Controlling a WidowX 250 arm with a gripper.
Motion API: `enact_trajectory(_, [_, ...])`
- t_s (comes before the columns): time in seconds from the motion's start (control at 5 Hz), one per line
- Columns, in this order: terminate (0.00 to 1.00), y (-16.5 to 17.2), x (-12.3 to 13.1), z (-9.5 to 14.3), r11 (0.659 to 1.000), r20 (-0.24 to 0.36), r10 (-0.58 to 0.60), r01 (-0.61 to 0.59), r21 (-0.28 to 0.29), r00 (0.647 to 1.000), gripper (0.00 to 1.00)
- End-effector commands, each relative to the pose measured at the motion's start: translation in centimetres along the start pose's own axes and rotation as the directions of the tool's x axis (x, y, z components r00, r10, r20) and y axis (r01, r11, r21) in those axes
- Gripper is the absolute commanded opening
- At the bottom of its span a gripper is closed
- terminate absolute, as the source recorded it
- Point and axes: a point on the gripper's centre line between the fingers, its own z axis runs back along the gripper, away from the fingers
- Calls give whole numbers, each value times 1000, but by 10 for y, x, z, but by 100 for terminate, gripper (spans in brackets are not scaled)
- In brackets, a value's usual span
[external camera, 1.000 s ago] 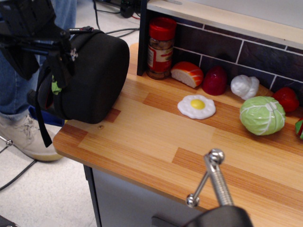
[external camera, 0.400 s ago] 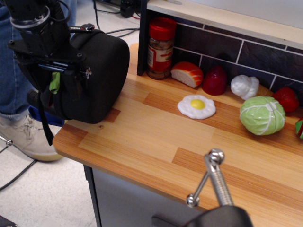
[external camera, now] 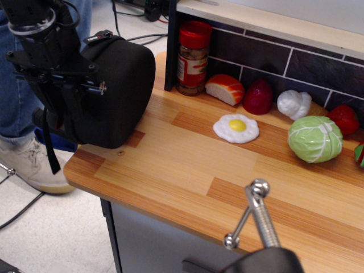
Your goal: Zip zipper bag
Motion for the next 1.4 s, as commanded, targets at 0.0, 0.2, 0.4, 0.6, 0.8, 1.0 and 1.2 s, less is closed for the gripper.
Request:
enact_trajectory(0.0, [0,28,-8,6,998,-36,-10,12,68,999,0])
enact_trajectory(0.2, [0,41,-23,-3,993,-78,-48,56,107,996,0])
enact_trajectory(0.4, [0,48,-40,-28,989,-105,-88,100,113,991,0])
enact_trajectory(0.6, [0,51,-54,-57,988,-113,-107,118,96,988,0])
enact_trajectory(0.8, [0,54,-64,-73,987,-117,-118,129,91,986,0])
enact_trajectory(1.0, [0,59,-68,-99,988,-105,-118,127,92,987,0])
enact_trajectory(1.2, [0,48,-55,-100,988,10,-152,152,19,988,0])
